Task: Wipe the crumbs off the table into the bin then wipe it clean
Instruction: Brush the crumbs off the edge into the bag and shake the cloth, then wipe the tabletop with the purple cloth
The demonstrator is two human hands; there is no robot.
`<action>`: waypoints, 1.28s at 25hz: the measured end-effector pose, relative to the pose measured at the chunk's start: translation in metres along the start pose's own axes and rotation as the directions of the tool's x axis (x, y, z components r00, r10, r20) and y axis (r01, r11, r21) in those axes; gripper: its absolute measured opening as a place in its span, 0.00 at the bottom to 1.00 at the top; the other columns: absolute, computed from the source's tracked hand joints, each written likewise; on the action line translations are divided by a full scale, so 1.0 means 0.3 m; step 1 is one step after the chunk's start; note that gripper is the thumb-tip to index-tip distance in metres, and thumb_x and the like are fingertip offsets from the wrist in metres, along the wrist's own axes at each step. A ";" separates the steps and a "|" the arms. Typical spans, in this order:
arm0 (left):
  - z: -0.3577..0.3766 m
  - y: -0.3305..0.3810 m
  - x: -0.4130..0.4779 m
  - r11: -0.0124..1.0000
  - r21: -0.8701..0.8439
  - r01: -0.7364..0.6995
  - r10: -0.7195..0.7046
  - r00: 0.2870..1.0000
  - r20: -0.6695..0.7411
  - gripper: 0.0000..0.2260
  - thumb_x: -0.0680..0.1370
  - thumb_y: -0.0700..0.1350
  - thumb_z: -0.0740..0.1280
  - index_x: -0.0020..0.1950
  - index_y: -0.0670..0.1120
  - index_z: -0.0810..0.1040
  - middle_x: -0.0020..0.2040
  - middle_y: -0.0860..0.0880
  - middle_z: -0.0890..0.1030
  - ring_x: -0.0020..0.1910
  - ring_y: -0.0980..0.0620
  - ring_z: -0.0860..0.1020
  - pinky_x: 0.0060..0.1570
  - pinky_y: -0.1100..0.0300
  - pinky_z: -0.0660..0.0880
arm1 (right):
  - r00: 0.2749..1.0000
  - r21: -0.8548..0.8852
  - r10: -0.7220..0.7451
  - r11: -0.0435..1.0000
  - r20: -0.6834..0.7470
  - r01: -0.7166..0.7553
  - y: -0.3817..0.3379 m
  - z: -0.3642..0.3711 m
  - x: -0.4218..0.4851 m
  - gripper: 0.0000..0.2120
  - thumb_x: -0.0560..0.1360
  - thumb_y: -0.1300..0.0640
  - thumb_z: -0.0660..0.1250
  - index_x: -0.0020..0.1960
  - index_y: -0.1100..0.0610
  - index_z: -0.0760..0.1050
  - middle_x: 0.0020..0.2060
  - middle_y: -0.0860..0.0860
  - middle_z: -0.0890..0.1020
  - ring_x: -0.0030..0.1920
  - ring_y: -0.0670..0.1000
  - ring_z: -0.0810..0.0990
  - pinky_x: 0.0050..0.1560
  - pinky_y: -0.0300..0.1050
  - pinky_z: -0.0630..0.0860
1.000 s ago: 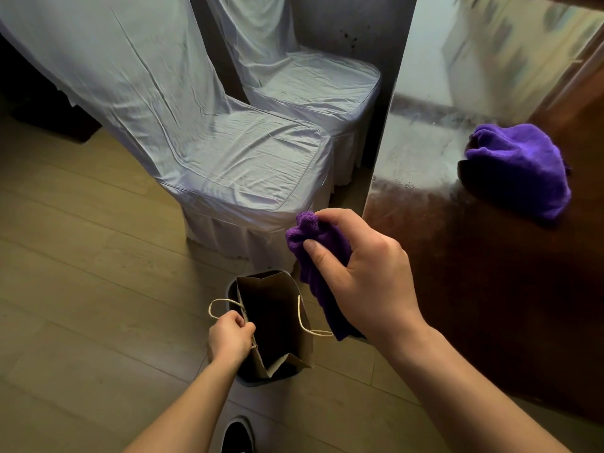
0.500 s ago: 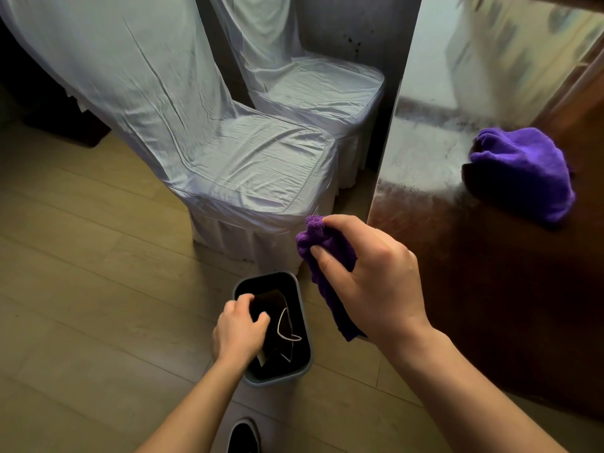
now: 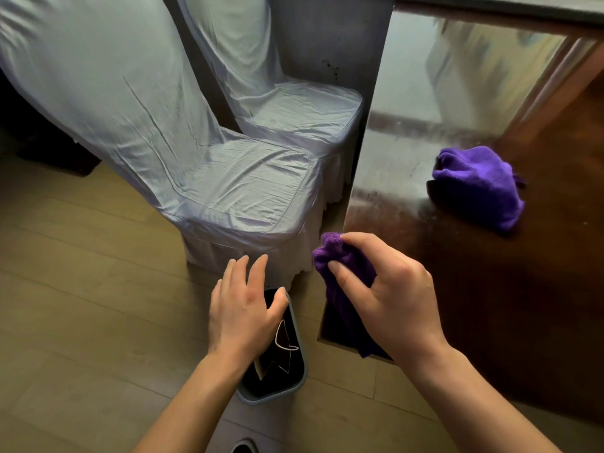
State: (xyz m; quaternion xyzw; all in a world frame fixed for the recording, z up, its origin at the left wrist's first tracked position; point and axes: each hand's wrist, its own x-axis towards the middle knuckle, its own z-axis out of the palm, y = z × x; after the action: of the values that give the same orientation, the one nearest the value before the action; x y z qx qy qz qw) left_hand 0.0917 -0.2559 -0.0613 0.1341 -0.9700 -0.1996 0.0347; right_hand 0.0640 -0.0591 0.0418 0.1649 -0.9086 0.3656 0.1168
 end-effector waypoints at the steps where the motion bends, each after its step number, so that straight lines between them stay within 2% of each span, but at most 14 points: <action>1: -0.038 0.042 0.009 0.999 -0.028 -0.035 0.034 0.999 -0.035 0.28 0.73 0.59 0.60 0.72 0.49 0.67 0.71 0.43 0.70 0.73 0.42 0.64 0.67 0.41 0.67 | 1.000 0.000 0.007 1.000 -0.010 -0.007 0.009 -0.024 -0.003 0.14 0.74 0.51 0.72 0.59 0.50 0.78 0.48 0.44 0.85 0.47 0.49 0.83 0.46 0.51 0.80; 5: -0.151 0.219 0.031 0.978 -0.057 -0.200 0.193 0.974 -0.121 0.28 0.73 0.59 0.58 0.71 0.48 0.68 0.69 0.43 0.71 0.69 0.43 0.68 0.65 0.44 0.69 | 0.998 -0.020 0.035 0.999 -0.050 -0.036 0.053 -0.130 -0.021 0.15 0.73 0.51 0.72 0.59 0.50 0.79 0.49 0.44 0.85 0.48 0.47 0.84 0.47 0.50 0.81; 13: -0.096 0.588 0.038 0.916 0.027 -0.400 0.399 0.916 0.034 0.31 0.74 0.61 0.55 0.75 0.51 0.62 0.76 0.42 0.64 0.77 0.43 0.57 0.72 0.43 0.60 | 0.968 -0.066 0.139 0.986 -0.208 -0.155 0.212 -0.382 -0.103 0.15 0.72 0.51 0.73 0.58 0.48 0.79 0.49 0.42 0.85 0.48 0.45 0.84 0.47 0.47 0.81; 18: 0.029 0.793 0.062 0.894 0.048 -0.444 0.436 0.891 0.126 0.32 0.74 0.64 0.51 0.76 0.53 0.57 0.77 0.42 0.60 0.78 0.43 0.52 0.75 0.42 0.54 | 0.926 -0.153 0.205 0.953 -0.317 -0.263 0.370 -0.569 -0.184 0.15 0.72 0.49 0.73 0.58 0.47 0.78 0.49 0.42 0.85 0.48 0.44 0.83 0.46 0.41 0.78; 21: 0.108 0.891 0.072 0.908 0.016 -0.418 0.408 0.893 0.188 0.32 0.75 0.65 0.51 0.76 0.55 0.54 0.79 0.43 0.54 0.78 0.44 0.47 0.75 0.40 0.48 | 0.877 -0.216 0.234 0.913 -0.420 -0.347 0.462 -0.657 -0.221 0.16 0.72 0.51 0.73 0.59 0.49 0.79 0.49 0.46 0.85 0.48 0.50 0.84 0.46 0.45 0.80; 24: 0.172 0.910 0.057 0.932 0.020 -0.362 0.352 0.916 0.191 0.32 0.74 0.66 0.50 0.76 0.54 0.54 0.79 0.43 0.54 0.79 0.46 0.45 0.76 0.40 0.43 | 0.891 -0.262 0.189 0.912 -0.413 -0.315 0.523 -0.669 -0.236 0.14 0.73 0.53 0.72 0.58 0.49 0.78 0.49 0.46 0.85 0.47 0.52 0.83 0.45 0.50 0.81; 25: 0.187 0.901 0.048 0.927 0.056 -0.371 0.357 0.918 0.170 0.33 0.74 0.67 0.49 0.76 0.54 0.56 0.79 0.43 0.55 0.79 0.46 0.45 0.76 0.40 0.42 | 0.894 -0.180 0.223 0.933 -0.388 -0.311 0.540 -0.657 -0.235 0.12 0.74 0.53 0.71 0.56 0.47 0.78 0.48 0.44 0.85 0.47 0.50 0.83 0.44 0.49 0.81; 26: 0.196 0.891 0.040 0.920 0.090 -0.381 0.366 0.918 0.151 0.33 0.73 0.67 0.48 0.75 0.54 0.57 0.79 0.44 0.56 0.79 0.46 0.46 0.76 0.41 0.42 | 0.877 0.017 0.327 0.939 -0.353 -0.344 0.556 -0.651 -0.230 0.09 0.75 0.54 0.70 0.55 0.46 0.77 0.47 0.43 0.85 0.46 0.47 0.83 0.45 0.49 0.81; 28: 0.208 0.890 0.039 0.913 0.118 -0.391 0.378 0.918 0.122 0.34 0.72 0.68 0.46 0.75 0.55 0.59 0.78 0.44 0.57 0.79 0.46 0.47 0.76 0.42 0.42 | 0.821 0.325 0.530 0.830 -0.212 -0.453 0.620 -0.674 -0.224 0.06 0.78 0.56 0.67 0.51 0.46 0.77 0.46 0.46 0.85 0.47 0.47 0.84 0.51 0.54 0.81; 29: 0.208 0.889 0.041 0.911 0.124 -0.394 0.381 0.917 0.116 0.34 0.71 0.68 0.46 0.75 0.55 0.60 0.78 0.44 0.58 0.79 0.46 0.47 0.76 0.42 0.43 | 0.793 0.322 0.589 0.790 -0.158 -0.522 0.655 -0.691 -0.227 0.06 0.78 0.57 0.66 0.50 0.46 0.76 0.46 0.47 0.84 0.49 0.50 0.83 0.53 0.56 0.80; 30: 0.206 0.891 0.039 0.907 0.134 -0.399 0.385 0.915 0.115 0.35 0.71 0.68 0.45 0.75 0.55 0.60 0.78 0.44 0.57 0.79 0.46 0.47 0.76 0.42 0.43 | 0.773 0.225 0.618 0.782 -0.147 -0.582 0.692 -0.714 -0.232 0.06 0.78 0.57 0.66 0.50 0.45 0.75 0.48 0.46 0.83 0.51 0.51 0.83 0.54 0.55 0.79; 32: 0.210 0.899 0.034 0.901 0.147 -0.407 0.393 0.912 0.118 0.35 0.71 0.68 0.44 0.75 0.55 0.60 0.78 0.43 0.57 0.79 0.45 0.47 0.76 0.42 0.42 | 0.722 0.057 0.654 0.749 -0.227 -0.661 0.743 -0.747 -0.253 0.09 0.78 0.55 0.65 0.56 0.46 0.73 0.59 0.47 0.79 0.58 0.53 0.80 0.57 0.50 0.76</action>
State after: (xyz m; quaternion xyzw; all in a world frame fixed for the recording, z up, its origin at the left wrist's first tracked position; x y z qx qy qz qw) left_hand 0.0076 0.0037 -0.0121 -0.0742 -0.9908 -0.1108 0.0218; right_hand 0.0685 0.2657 0.0352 -0.2132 -0.8927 0.3874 0.0873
